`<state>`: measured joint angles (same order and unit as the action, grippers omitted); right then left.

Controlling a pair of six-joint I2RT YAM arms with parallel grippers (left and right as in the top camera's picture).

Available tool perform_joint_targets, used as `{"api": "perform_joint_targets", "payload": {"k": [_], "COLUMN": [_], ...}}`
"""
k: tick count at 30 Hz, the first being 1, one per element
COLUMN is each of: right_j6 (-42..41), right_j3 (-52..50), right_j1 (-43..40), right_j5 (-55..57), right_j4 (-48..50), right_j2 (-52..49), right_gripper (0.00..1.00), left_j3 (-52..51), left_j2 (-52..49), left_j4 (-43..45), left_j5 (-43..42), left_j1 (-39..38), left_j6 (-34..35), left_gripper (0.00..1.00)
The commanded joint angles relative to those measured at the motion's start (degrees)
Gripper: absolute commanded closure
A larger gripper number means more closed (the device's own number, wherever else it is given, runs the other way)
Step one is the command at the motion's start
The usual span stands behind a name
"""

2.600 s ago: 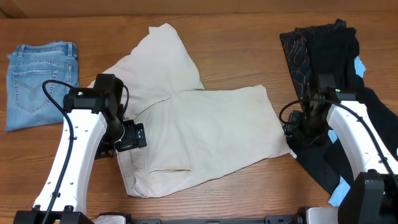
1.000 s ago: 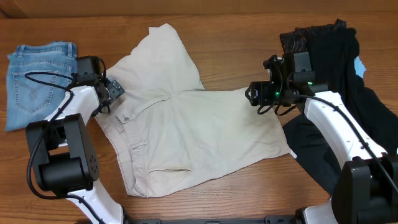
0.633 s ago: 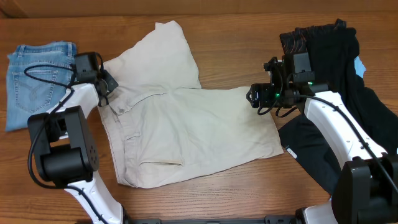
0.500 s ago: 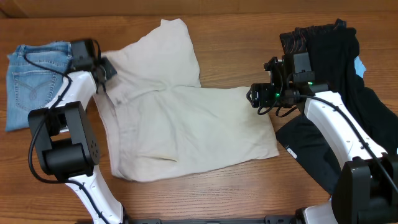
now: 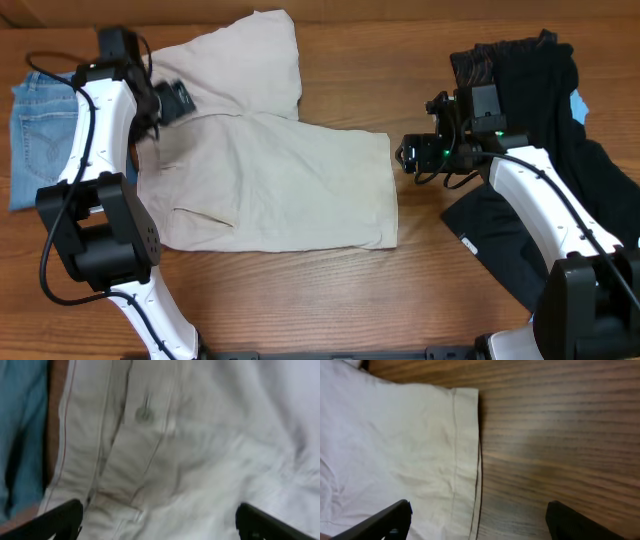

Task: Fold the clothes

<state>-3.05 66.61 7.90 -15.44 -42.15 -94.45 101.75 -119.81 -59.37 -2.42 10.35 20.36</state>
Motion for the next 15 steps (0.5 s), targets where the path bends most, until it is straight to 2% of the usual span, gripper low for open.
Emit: {"api": "perform_joint_targets", "payload": {"k": [1,4,8,11,15], "right_j6": [-0.13,-0.13,-0.17,-0.17,-0.17], "right_j3": [1.27,1.27,1.22,0.48,-2.16], "right_j1": [-0.13,-0.13,-0.13,-0.13,-0.13], "right_j5": [0.39,0.37,0.02,-1.31,-1.29], "right_j4": [-2.45,-5.09,-9.53,-12.26,-9.81], "right_j2": [-0.11,-0.11,-0.15,-0.15,-0.17], "right_gripper": [0.10,0.09,0.09,0.09,0.09], "left_j3": [-0.44,-3.13,-7.96,-13.44,-18.14], "left_j2": [0.11,0.11,0.11,0.37,1.53], "left_j4": [-11.26,-16.96,-19.26,-18.73,-14.75], "left_j5": [-0.11,2.51,3.37,3.52,4.44], "left_j1": [-1.57,-2.43,-2.82,-3.48,-4.83], "left_j6": [-1.07,-0.72,0.00,0.02,0.42], "left_gripper": [0.00,0.00,0.00,0.00,0.00]}}
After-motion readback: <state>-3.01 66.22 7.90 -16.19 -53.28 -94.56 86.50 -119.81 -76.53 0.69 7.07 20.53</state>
